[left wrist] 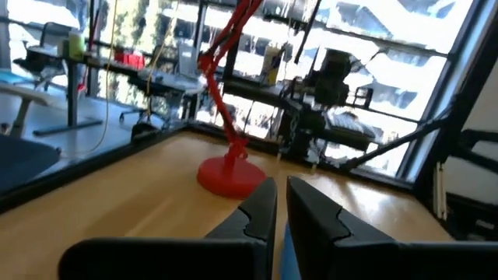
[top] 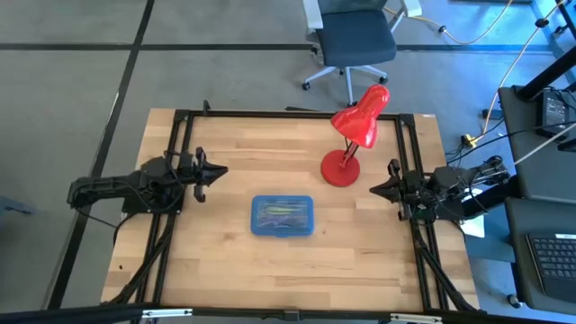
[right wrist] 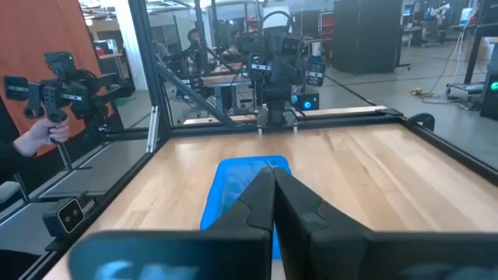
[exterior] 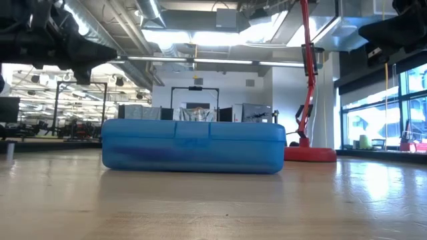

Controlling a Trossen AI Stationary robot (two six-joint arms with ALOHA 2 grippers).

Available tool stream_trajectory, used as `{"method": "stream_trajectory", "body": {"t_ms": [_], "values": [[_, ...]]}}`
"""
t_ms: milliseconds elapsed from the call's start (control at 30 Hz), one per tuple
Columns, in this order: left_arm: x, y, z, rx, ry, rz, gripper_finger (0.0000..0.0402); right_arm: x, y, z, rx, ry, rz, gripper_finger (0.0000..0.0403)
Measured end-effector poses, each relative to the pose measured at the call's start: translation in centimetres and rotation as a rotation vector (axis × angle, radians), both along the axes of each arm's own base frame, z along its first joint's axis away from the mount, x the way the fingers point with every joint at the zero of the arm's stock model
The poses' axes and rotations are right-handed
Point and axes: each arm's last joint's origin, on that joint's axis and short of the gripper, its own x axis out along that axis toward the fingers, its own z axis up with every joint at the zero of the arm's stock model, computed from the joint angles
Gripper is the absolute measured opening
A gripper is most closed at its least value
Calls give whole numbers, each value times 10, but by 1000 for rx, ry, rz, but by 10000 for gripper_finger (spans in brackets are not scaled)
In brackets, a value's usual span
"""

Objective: Pick & place school supplies into a supply box
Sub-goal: Return to Home Position

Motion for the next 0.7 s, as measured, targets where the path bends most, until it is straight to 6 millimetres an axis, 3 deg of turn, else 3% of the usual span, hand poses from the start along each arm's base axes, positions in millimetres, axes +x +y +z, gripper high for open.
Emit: {"method": "stream_trajectory", "body": {"t_ms": [233, 567, 700], "values": [[0, 2, -2, -4, 21, 17, 24, 2, 1, -2, 9, -26, 0, 8], [0, 2, -3, 17, 36, 33, 26, 12, 4, -34, 18, -56, 6, 8], [0, 2, -3, 28, 38, 33, 24, 12, 4, -33, 13, -67, 7, 8]]}}
